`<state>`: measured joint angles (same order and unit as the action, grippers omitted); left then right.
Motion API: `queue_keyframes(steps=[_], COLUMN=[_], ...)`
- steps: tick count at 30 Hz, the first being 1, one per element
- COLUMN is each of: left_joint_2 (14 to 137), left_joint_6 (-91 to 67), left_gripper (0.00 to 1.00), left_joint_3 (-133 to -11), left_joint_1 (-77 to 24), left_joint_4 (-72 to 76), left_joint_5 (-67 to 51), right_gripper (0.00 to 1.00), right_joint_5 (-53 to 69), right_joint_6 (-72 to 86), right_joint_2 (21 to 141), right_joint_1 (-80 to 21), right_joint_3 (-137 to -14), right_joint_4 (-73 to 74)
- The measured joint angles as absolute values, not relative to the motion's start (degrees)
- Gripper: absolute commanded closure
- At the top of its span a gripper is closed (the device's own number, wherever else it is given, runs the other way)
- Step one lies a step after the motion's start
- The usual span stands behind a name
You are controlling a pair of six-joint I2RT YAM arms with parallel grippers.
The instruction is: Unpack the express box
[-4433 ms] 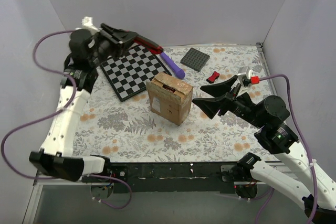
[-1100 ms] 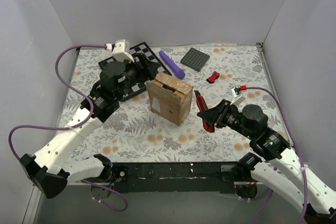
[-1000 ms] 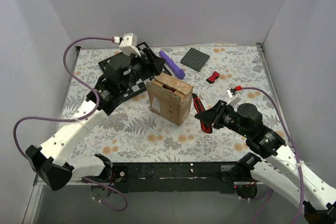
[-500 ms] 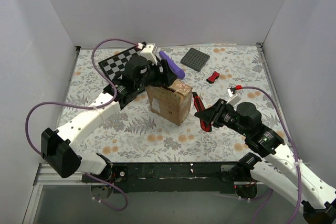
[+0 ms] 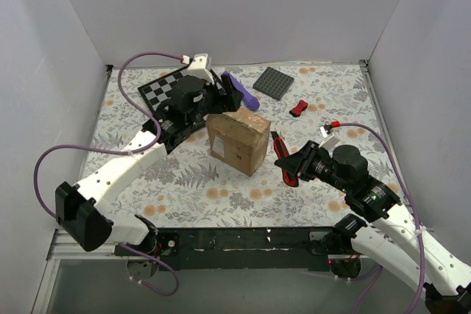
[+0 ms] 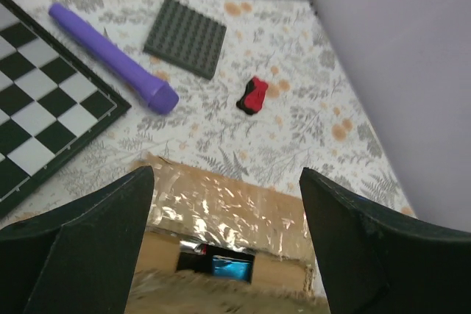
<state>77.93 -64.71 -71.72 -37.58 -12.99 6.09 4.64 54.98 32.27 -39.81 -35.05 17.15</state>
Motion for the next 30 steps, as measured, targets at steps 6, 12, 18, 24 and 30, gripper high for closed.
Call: queue_keyframes(steps=[6,12,18,24,30], left_joint_2=[70.78,66.13,63.66,62.22,62.35], left_joint_6=[-65.01,-65.67,-69.28,-75.29,-80.53], left_gripper=[0.16,0.08,0.02,0.02,0.02], left_joint_3=[-72.16,-73.91,-69.60,-62.89,-57.67], left_joint_1=[-37.30,-36.80,-32.36,-25.26,-25.28], left_joint_4=[-7.90,-10.28,-18.98,-26.76,-25.08], left_joint_5=[11.29,12.14,8.01,-2.31,-10.13], right_gripper=[0.99,0.99,0.99,0.99,0.99], right_joint_5=[4.43,4.01,2.70,1.87,1.67], right_joint_6=[53.71,52.51,52.03,51.81,51.79], right_joint_2=[32.34,32.23,30.41,29.71,29.67], right_joint_1=[-39.81,-39.81,-39.81,-39.81,-39.81], right_joint_3=[-35.09,-35.62,-36.14,-36.32,-36.32], right_joint_4=[17.41,18.85,20.86,21.47,21.80])
